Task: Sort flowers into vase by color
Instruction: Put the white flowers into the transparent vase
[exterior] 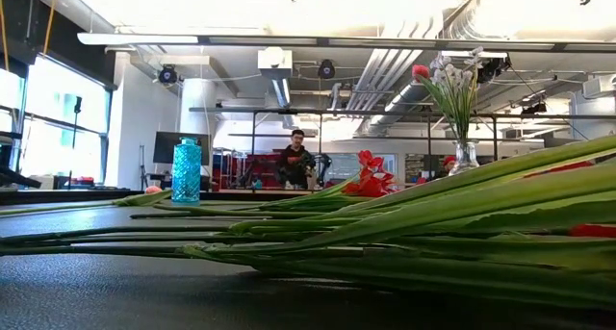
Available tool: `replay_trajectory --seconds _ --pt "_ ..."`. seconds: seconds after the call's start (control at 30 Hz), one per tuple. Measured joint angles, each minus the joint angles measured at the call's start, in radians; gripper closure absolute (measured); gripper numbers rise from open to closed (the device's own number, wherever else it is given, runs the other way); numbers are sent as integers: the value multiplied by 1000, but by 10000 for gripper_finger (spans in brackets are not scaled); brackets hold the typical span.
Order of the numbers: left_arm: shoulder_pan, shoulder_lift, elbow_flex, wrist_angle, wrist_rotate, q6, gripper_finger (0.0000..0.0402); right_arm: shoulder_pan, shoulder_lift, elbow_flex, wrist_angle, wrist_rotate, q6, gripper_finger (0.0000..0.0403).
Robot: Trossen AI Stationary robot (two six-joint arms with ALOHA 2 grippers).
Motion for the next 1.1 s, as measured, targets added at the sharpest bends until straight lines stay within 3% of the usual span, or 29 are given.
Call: replay_trajectory --seconds 0.2,0.37,0.57,0.87,0.97,1.1 --pt "38 0 0 -18 44 0 391 -16 -39 0 -49 -14 -15 403" --pt "73 0 0 -93 51 1 396 -31 -110 0 -273 -9 167 388" --pt "102 1 0 -199 63 23 399 -52 -179 0 -491 -33 360 300" --pt "127 1 0 -211 117 87 401 -128 -167 0 -488 -147 377 125" --pt "135 1 0 -218 131 135 401 -153 -166 0 -458 -252 355 101" --pt "158 1 0 -224 150 155 401 -163 -166 0 -445 -361 329 100"
